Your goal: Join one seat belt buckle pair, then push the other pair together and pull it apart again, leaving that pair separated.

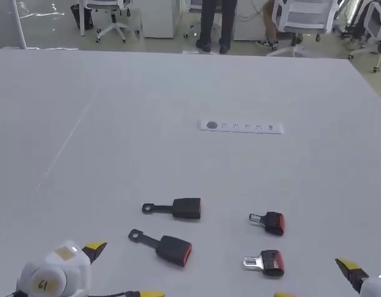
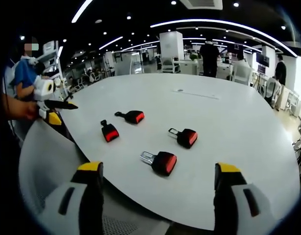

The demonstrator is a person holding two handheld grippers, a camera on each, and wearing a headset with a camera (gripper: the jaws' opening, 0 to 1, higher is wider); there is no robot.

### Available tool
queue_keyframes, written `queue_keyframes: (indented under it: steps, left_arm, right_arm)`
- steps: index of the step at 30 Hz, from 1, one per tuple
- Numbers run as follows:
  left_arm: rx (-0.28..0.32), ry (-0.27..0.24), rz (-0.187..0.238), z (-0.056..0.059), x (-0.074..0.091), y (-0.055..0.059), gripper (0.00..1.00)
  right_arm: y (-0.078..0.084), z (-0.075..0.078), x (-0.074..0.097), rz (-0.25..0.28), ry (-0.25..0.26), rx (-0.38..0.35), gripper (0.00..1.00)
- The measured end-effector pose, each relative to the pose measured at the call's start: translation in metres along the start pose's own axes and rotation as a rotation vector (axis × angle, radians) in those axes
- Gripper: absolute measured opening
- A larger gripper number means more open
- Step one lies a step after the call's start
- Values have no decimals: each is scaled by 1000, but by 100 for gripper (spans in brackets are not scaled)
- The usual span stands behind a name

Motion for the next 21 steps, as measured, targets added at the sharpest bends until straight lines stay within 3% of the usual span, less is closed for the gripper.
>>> queue_keyframes:
  steps: [21]
  left_arm:
    - [-12, 5, 2, 3, -2, -3, 100]
  right_arm:
    - [2, -1, 3, -9, -13, 11, 96]
Point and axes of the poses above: the centre of the closed fingertips' face, and the gripper's own axes: x roughly backward along the fingers, z roughly to its right, y roughly out of its underside, the point moved 1 cm from there along x, roughly backward along the fingers, and after that the axes turned 11 degrees about -x, right-handed, at the moved point
